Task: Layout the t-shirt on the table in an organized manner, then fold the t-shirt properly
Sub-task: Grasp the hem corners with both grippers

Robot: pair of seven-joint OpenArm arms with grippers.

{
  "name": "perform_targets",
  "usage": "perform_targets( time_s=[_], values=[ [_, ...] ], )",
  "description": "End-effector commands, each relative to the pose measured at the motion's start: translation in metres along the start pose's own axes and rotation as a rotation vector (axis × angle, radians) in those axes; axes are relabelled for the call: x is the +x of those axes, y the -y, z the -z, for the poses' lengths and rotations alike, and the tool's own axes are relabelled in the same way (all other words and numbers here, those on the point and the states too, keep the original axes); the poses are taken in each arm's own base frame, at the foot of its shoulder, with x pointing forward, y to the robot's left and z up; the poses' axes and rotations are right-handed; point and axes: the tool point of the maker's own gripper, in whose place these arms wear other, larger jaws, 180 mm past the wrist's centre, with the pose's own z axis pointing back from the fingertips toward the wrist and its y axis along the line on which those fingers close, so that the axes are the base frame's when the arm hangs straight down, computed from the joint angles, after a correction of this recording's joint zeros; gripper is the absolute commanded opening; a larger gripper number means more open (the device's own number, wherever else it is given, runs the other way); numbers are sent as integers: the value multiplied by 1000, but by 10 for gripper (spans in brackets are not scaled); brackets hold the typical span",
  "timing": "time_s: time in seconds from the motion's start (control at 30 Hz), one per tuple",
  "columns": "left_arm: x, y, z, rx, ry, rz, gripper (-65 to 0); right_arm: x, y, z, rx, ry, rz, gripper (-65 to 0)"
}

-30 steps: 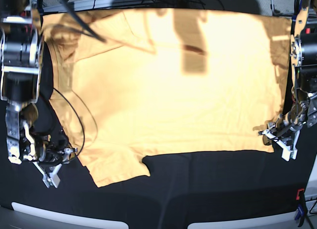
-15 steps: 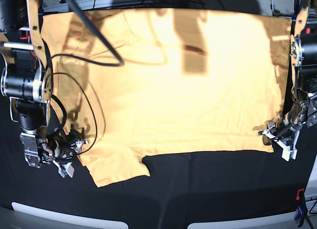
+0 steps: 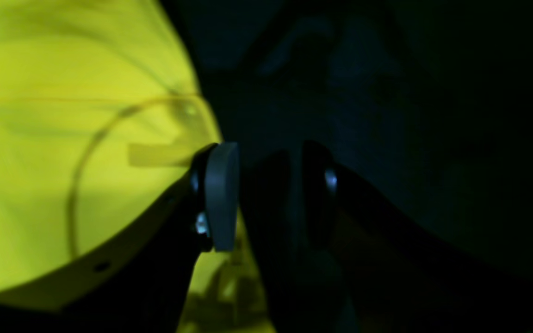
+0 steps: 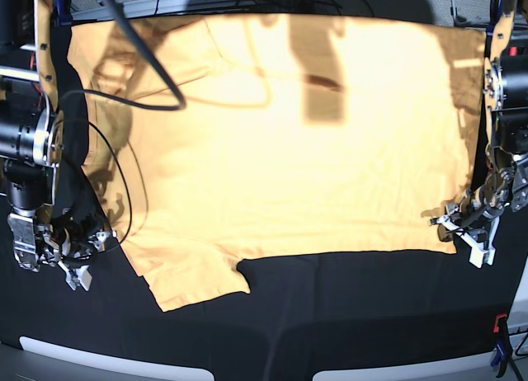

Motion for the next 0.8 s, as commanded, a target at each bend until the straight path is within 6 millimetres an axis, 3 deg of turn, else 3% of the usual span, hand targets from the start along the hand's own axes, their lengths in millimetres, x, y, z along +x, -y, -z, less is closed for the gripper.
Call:
perform_targets(
  time_s=[0.0,0.17,0.47,0.67,0.77],
  values=[
    [31,-3,-3,2,70,9,-650,23,-4,-10,31,62,12,-428],
    [31,-3,-3,2,69,9,-650,22,-26,-5,101,65,22,-428],
    [31,-3,-3,1,71,8,-650,17,-43,-2,130,28,5,-432],
    [31,-3,-3,1,70,9,-650,25,-65,-4,215,79,-79,-650],
    [31,-3,-3,1,71,9,-650,30,-63,-4,201,109,-90,-650]
  ],
)
